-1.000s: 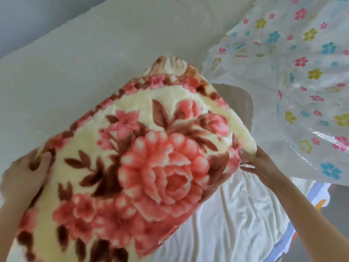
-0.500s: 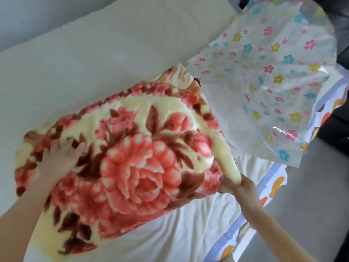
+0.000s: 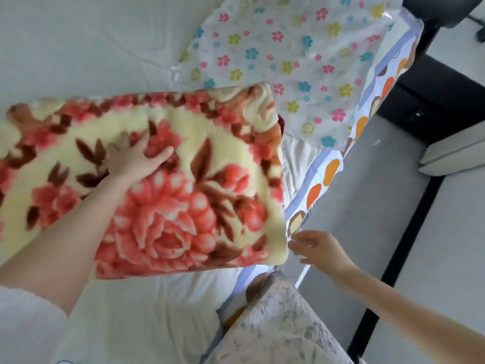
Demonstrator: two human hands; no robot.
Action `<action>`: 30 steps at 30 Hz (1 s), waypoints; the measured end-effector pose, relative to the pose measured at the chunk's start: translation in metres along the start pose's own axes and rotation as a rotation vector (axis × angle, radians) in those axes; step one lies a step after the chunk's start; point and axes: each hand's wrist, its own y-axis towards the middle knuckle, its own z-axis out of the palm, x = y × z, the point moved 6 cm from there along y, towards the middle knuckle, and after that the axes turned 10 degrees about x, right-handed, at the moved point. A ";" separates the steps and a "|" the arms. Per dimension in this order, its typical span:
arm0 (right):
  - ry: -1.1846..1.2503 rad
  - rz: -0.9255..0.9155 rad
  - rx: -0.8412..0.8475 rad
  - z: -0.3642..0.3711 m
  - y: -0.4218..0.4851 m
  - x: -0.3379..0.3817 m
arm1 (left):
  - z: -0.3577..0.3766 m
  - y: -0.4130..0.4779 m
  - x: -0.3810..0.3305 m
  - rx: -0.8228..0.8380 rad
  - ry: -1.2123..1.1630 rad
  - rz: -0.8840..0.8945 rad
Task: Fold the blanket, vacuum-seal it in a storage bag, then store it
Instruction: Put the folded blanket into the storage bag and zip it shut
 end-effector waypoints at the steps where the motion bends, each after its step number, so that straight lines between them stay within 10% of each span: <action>1: -0.061 -0.030 -0.078 -0.018 -0.001 0.016 | 0.006 -0.005 -0.006 0.005 0.017 -0.004; 8: -0.627 -0.565 -0.461 -0.050 0.026 0.204 | 0.013 -0.014 -0.008 -0.011 -0.045 -0.036; 15: -1.096 -0.403 -0.154 -0.031 0.202 0.314 | 0.010 0.002 -0.009 -0.136 -0.162 -0.154; 20: -0.851 -0.159 0.360 -0.022 0.257 0.298 | 0.004 0.030 -0.014 -0.173 -0.196 -0.299; 30: -0.374 -0.168 0.070 -0.056 0.158 0.132 | 0.056 -0.012 -0.068 -0.185 -0.093 0.053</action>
